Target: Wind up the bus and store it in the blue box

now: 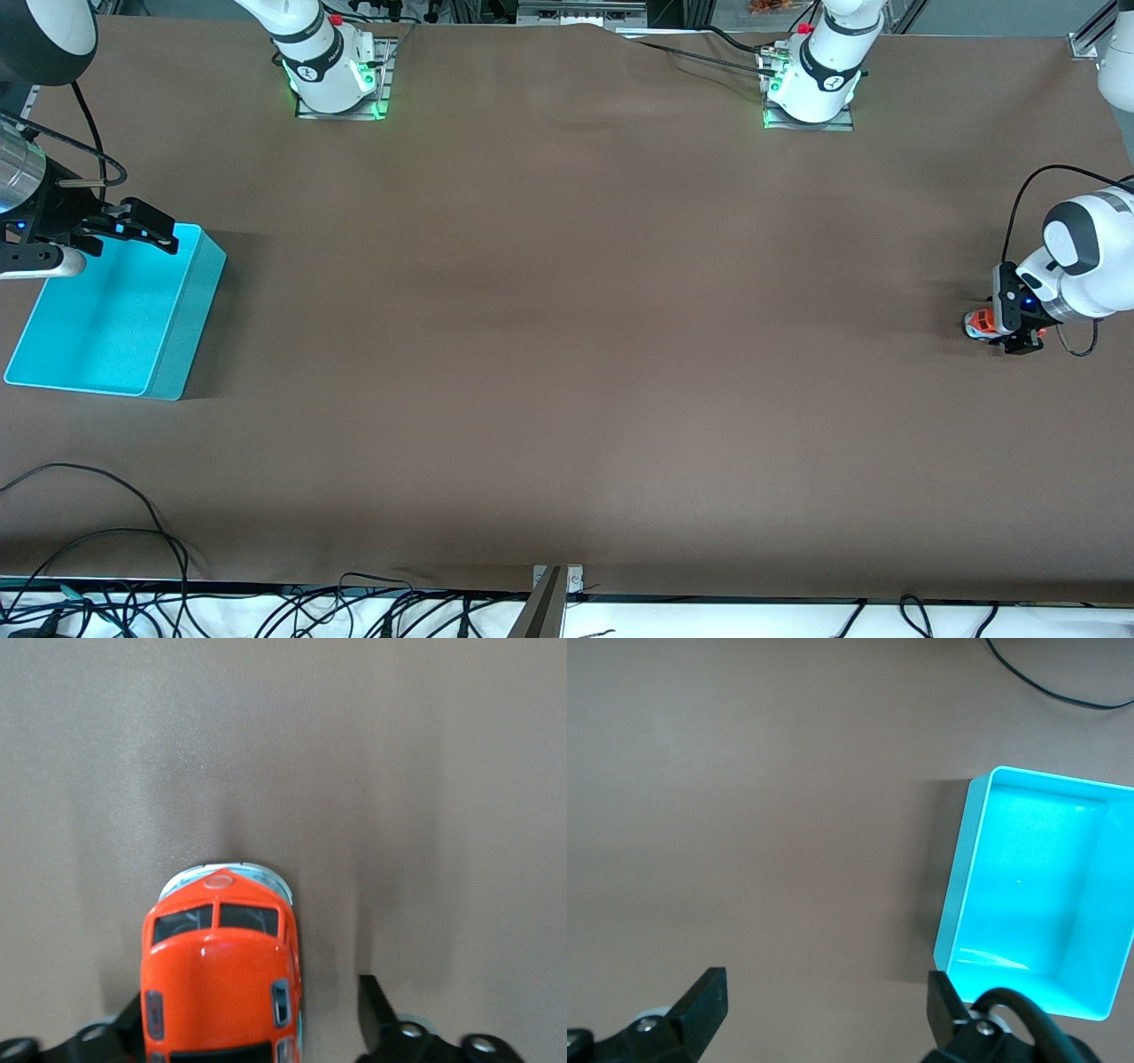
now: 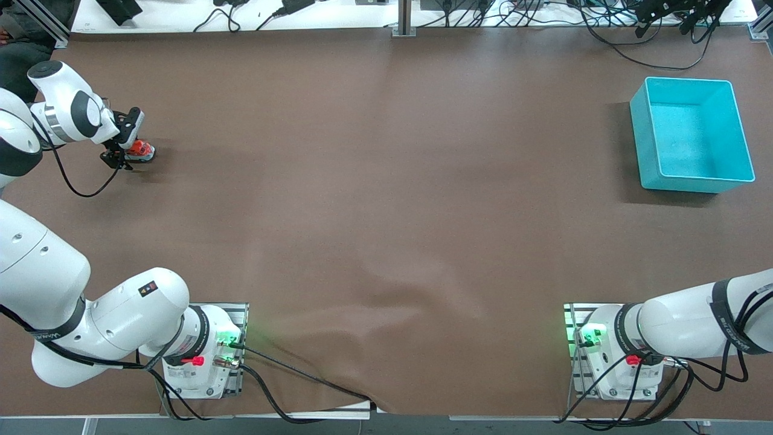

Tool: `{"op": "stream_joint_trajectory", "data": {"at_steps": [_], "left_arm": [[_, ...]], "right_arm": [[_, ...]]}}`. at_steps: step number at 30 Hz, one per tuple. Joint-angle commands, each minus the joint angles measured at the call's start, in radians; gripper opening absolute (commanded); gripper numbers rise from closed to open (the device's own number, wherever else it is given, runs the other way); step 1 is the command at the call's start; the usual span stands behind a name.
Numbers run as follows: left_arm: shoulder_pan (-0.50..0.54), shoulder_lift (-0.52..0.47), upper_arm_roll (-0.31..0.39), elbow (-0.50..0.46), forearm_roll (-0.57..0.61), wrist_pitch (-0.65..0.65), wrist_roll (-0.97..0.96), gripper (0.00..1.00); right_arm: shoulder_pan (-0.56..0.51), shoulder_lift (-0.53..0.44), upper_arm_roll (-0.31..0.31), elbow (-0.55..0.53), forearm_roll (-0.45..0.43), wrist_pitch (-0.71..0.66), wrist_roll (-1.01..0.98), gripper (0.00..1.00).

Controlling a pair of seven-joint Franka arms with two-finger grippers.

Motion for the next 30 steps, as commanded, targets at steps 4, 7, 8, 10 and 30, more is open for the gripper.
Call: {"op": "stream_joint_trajectory", "data": {"at_steps": [4, 7, 8, 10, 30], "left_arm": [[0.011, -0.039, -0.028, 0.019, 0.025, -0.065, -0.001, 1.0], [0.008, -0.072, -0.035, 0.019, 0.025, -0.117, -0.03, 1.0], [0.008, -0.082, -0.04, 0.019, 0.025, -0.137, -0.038, 1.0], [0.005, -0.11, -0.047, 0.019, 0.025, -0.174, -0.061, 1.0], [0.0, -0.362, -0.258, 0.166, -0.041, -0.643, -0.503, 1.0]], "right_arm": [[0.005, 0.009, -0.001, 0.024, 0.0, -0.008, 0.008, 1.0], [0.005, 0.012, -0.001, 0.024, -0.002, -0.008, 0.008, 1.0], [0.003, 0.012, -0.001, 0.024, -0.002, -0.008, 0.008, 1.0], [0.003, 0.012, -0.001, 0.024, -0.002, -0.008, 0.008, 1.0], [0.003, 0.012, -0.001, 0.024, -0.002, -0.008, 0.008, 1.0]]}}
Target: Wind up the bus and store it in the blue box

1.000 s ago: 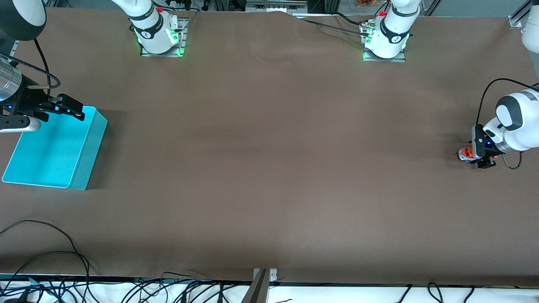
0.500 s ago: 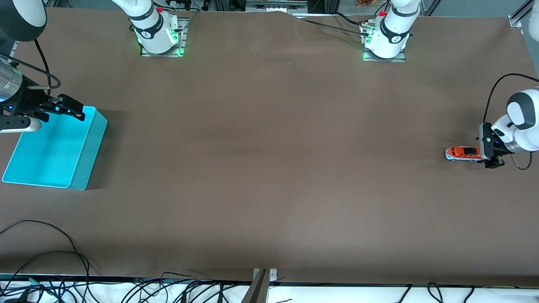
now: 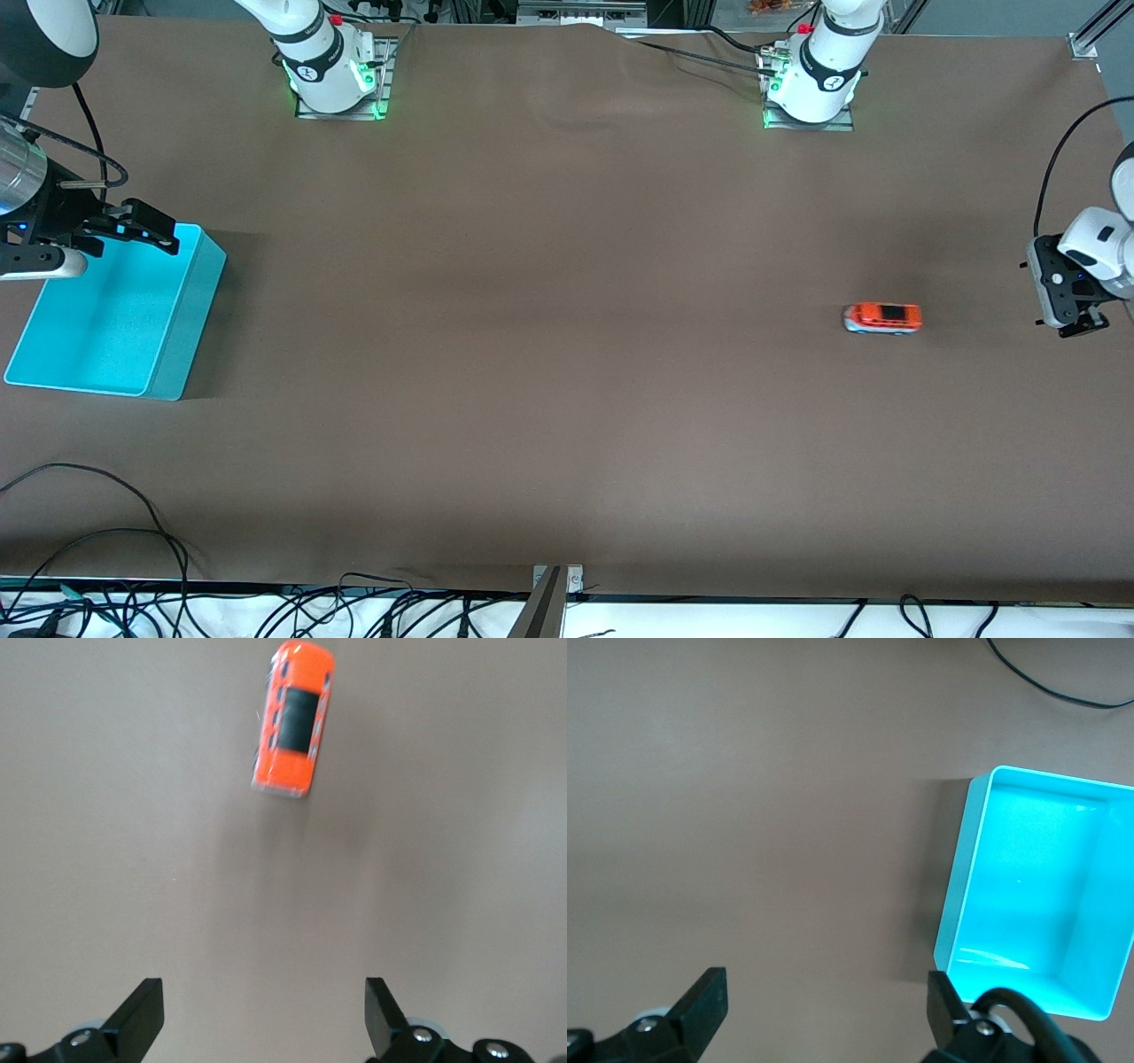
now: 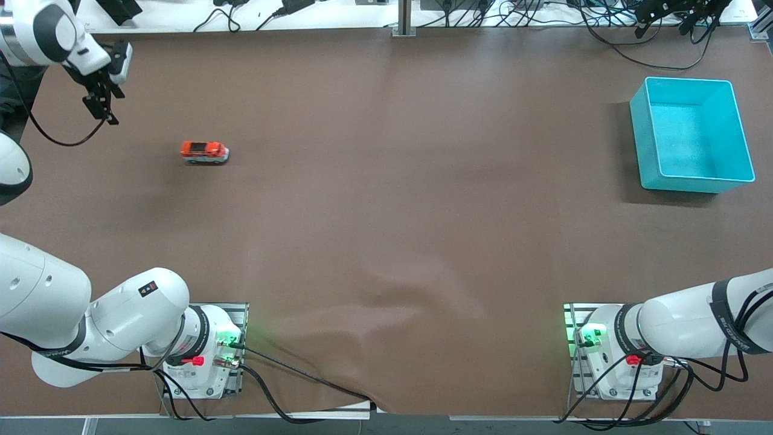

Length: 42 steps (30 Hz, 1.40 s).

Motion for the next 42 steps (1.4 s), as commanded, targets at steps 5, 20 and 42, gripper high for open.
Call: {"op": "stream_joint_trajectory", "data": {"at_steps": [5, 20, 42], "left_arm": [[0.001, -0.023, -0.072, 0.115, -0.046, -0.152, -0.204, 1.0], [-0.001, -0.027, -0.296, 0.353, -0.08, -0.511, -0.72, 1.0], [-0.368, -0.158, 0.066, 0.287, -0.155, -0.54, -1.047, 1.0]], "right_arm": [[0.003, 0.013, -0.001, 0.024, -0.002, -0.008, 0.008, 1.0], [0.003, 0.013, -0.001, 0.024, -0.002, -0.008, 0.008, 1.0], [0.003, 0.013, -0.003, 0.024, 0.0, -0.011, 0.01, 1.0]]}}
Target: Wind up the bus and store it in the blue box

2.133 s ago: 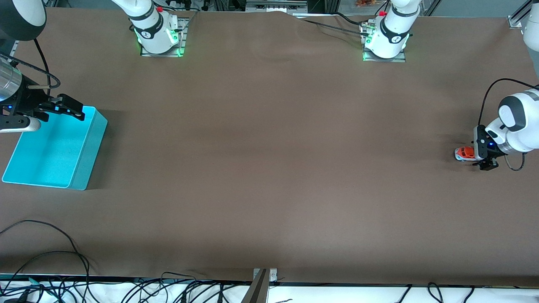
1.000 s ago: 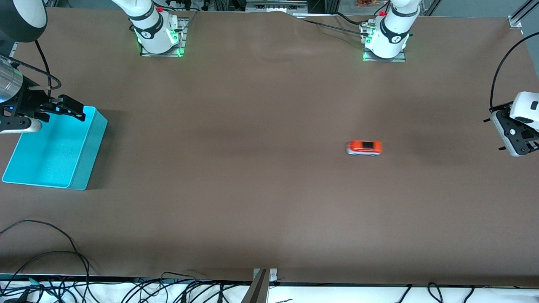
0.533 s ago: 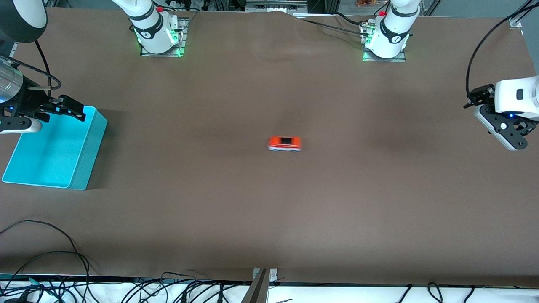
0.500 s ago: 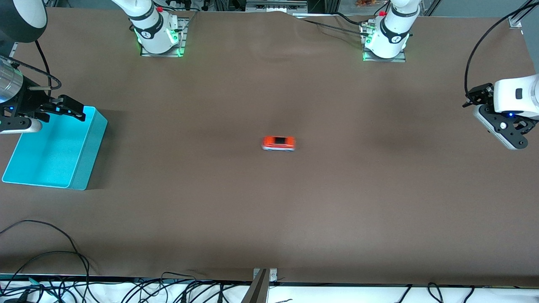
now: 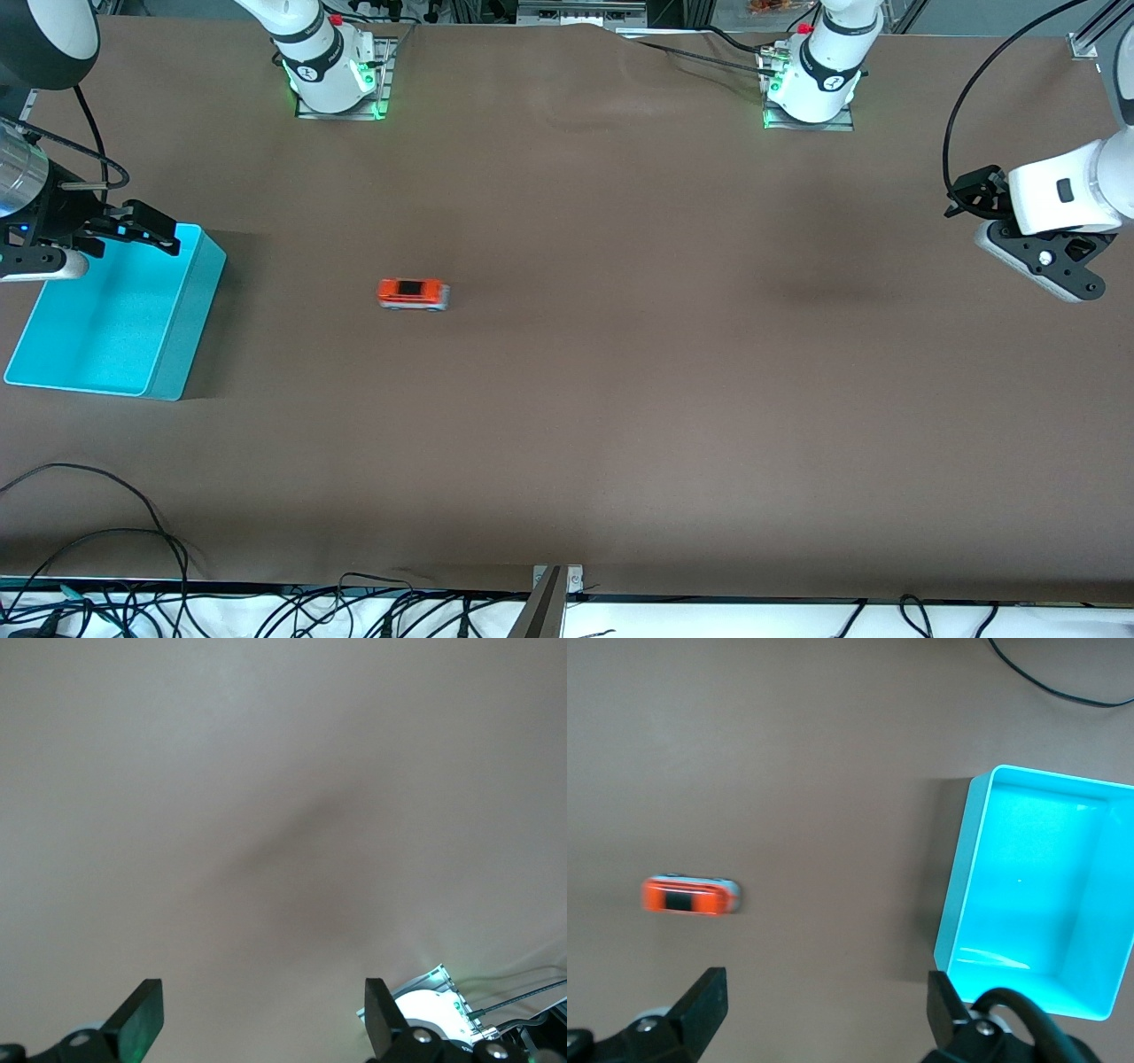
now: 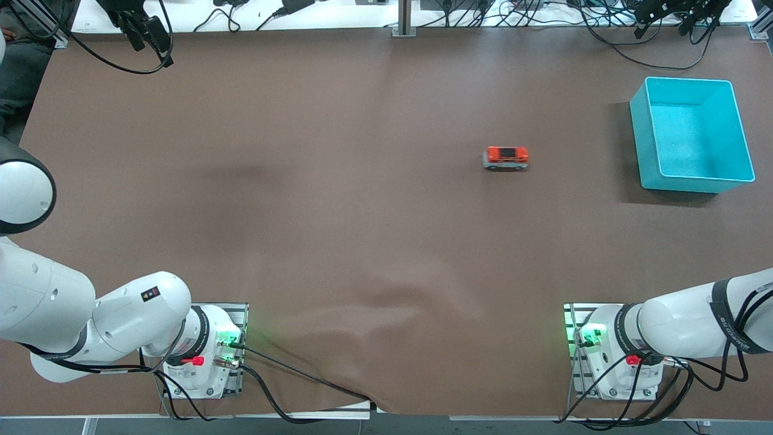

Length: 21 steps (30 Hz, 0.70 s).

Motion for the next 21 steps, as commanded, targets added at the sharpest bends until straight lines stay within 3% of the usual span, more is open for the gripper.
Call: {"op": "stream_joint_trajectory", "data": {"at_steps": [1, 7, 15, 21], "left_arm": [[-0.221, -0.067, 0.281, -0.056, -0.033, 0.031, -0.012, 1.0], [-0.239, -0.088, 0.338, -0.082, -0.039, 0.098, -0.014, 1.0], [-0.25, -0.16, 0.356, -0.195, -0.062, 0.272, -0.026, 1.0], [-0.273, -0.177, 0.362, -0.202, -0.063, 0.272, -0.22, 1.0]], "right_arm": [[0.003, 0.01, -0.003, 0.024, 0.0, -0.011, 0.009, 1.0], [0.003, 0.011, -0.003, 0.024, 0.0, -0.011, 0.009, 1.0], [0.003, 0.011, -0.003, 0.024, 0.0, -0.011, 0.008, 1.0], [0.003, 0.011, -0.003, 0.024, 0.0, -0.011, 0.009, 1.0]]}}
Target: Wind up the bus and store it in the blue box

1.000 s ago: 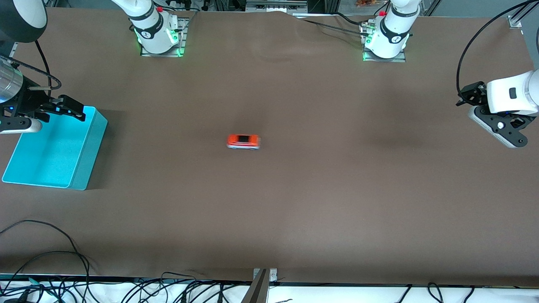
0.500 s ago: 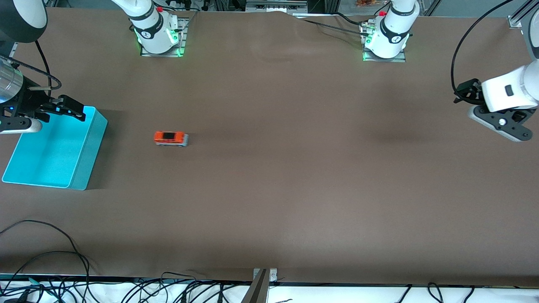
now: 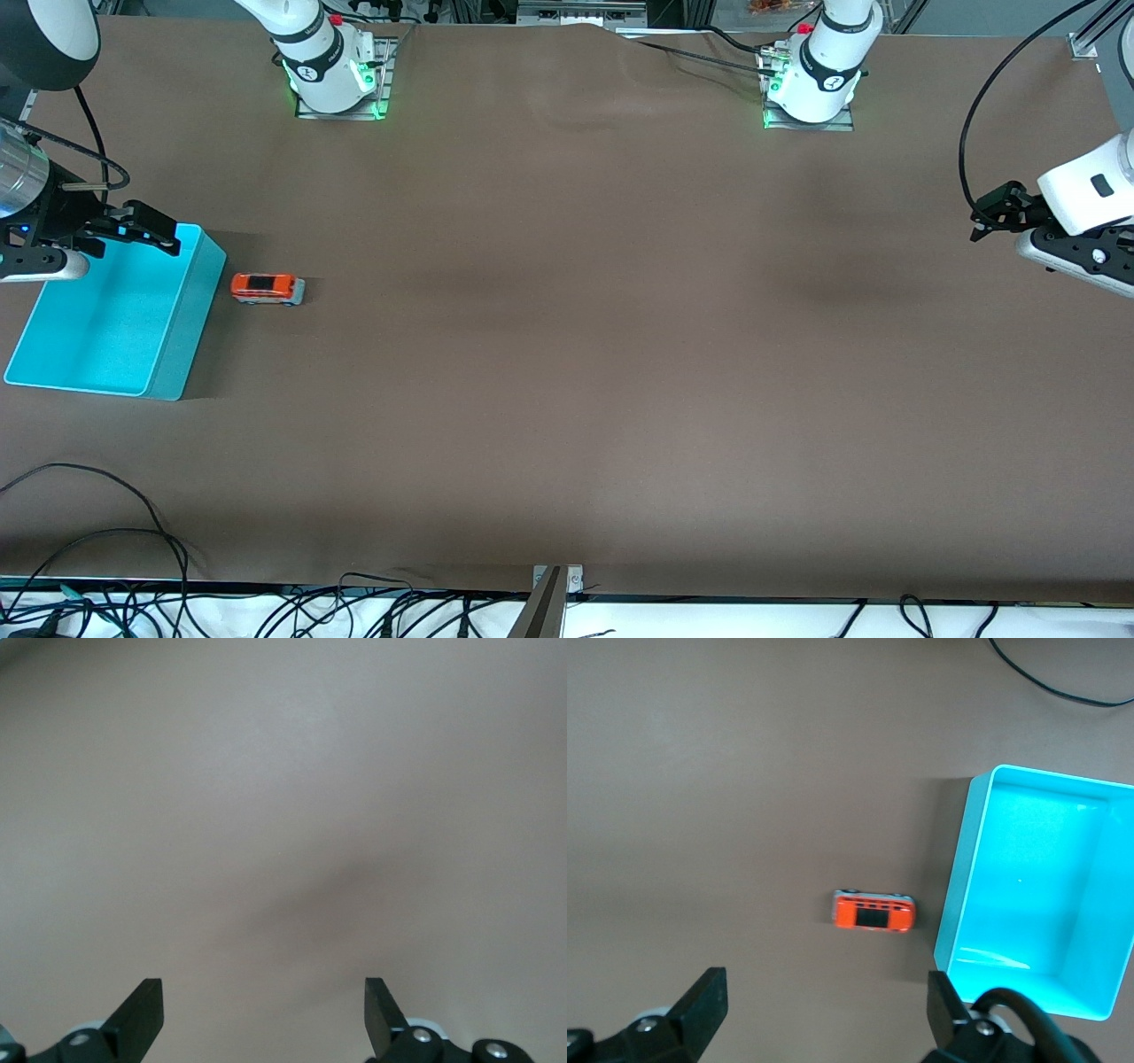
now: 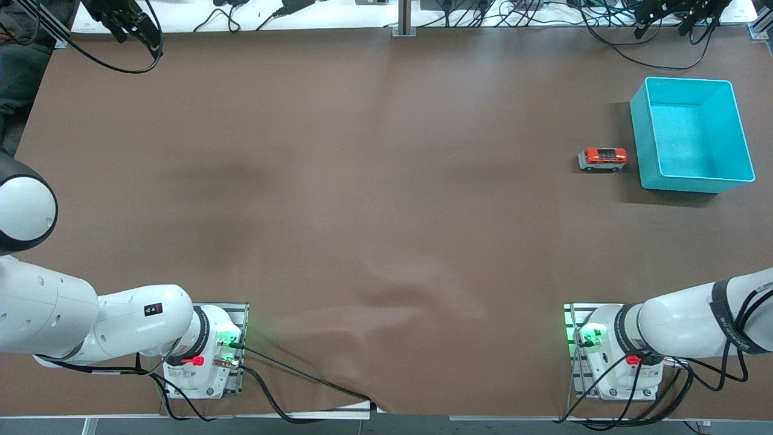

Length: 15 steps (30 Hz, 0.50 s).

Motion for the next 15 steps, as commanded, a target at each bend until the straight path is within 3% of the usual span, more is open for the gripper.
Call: {"op": "stream_joint_trajectory", "data": {"at_steps": [1, 7, 15], "left_arm": [[-0.039, -0.062, 0.027, -0.058, -0.027, 0.027, -0.166, 1.0], [-0.054, -0.131, 0.029, -0.115, -0.048, 0.031, -0.283, 1.0], [-0.079, -0.131, 0.029, -0.113, -0.045, 0.05, -0.314, 1.0]], "right_arm": [[0.003, 0.01, -0.003, 0.024, 0.0, -0.011, 0.009, 1.0], [0.003, 0.01, -0.003, 0.024, 0.0, -0.013, 0.009, 1.0], [0.003, 0.01, -0.003, 0.024, 0.0, -0.014, 0.008, 1.0]]}}
